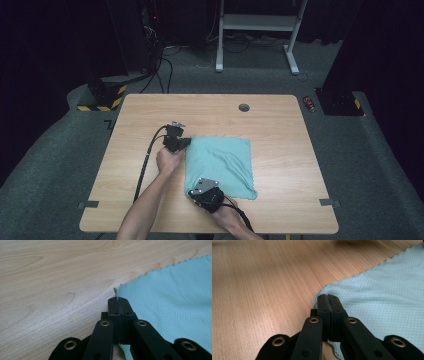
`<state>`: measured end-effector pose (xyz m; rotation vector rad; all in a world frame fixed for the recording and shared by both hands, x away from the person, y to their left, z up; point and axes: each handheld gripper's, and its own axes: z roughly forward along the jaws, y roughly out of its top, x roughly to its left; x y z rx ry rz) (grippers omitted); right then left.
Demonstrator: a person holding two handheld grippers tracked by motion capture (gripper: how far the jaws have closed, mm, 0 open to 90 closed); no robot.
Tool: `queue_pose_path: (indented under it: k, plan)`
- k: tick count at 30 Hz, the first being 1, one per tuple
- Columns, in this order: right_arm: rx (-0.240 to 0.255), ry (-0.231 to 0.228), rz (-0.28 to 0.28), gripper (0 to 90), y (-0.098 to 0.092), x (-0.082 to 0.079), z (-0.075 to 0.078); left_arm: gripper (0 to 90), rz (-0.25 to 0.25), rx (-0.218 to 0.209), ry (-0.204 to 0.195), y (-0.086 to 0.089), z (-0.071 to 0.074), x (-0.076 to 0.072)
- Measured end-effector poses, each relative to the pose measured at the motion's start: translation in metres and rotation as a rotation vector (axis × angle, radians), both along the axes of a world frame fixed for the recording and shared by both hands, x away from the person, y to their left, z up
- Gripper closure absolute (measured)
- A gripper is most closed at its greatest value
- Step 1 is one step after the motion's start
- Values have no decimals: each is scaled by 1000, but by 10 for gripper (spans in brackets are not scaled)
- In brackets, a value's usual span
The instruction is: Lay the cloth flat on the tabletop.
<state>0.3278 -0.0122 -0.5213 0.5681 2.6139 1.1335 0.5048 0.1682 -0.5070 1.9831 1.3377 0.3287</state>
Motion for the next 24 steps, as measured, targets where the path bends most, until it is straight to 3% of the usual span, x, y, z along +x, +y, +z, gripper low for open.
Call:
queue_pose_path:
  k: [7, 24]
  plan:
    - [15, -14, 7, 900, -1, -3, 7, 900, -3, -33, -14, 4, 6, -1]
    - [38, -46, 41, 900, 7, -8, 24, 900, -7, -52, -36, 19, 20, -4]
